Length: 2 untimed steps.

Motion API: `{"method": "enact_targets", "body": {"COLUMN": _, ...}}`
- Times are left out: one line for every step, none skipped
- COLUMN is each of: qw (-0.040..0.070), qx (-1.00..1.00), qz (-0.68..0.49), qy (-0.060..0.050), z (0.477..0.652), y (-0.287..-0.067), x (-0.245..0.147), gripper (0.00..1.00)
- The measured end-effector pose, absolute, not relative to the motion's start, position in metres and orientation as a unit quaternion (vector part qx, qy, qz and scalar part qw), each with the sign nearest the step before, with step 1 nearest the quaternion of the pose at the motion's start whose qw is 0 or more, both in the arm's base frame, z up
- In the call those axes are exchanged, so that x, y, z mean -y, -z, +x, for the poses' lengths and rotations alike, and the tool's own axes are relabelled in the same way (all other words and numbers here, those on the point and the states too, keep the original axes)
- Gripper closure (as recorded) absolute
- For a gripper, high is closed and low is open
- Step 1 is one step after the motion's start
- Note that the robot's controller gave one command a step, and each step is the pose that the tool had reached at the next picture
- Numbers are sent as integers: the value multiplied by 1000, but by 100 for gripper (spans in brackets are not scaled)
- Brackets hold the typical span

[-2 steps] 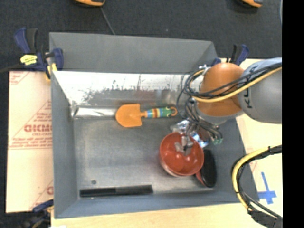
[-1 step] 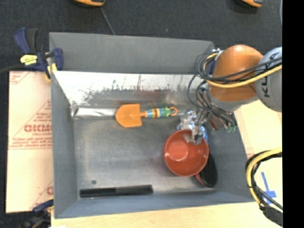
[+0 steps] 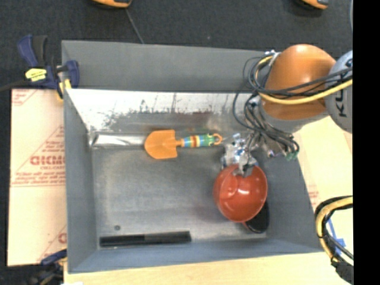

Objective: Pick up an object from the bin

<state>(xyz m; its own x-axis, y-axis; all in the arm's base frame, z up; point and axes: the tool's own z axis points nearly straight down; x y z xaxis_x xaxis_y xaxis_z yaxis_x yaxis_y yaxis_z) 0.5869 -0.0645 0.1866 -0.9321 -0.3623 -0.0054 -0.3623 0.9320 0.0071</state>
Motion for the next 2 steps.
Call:
{"method": "enact_targets", "body": {"qw": 6, "qx": -992, "qz": -123, "qy": -2, "z": 591, "y": -119, "x": 99, "gripper": 0}}
{"method": "enact_targets", "body": {"qw": 6, "qx": -992, "qz": -123, "qy": -2, "z": 592, "y": -120, "x": 99, "gripper": 0}}
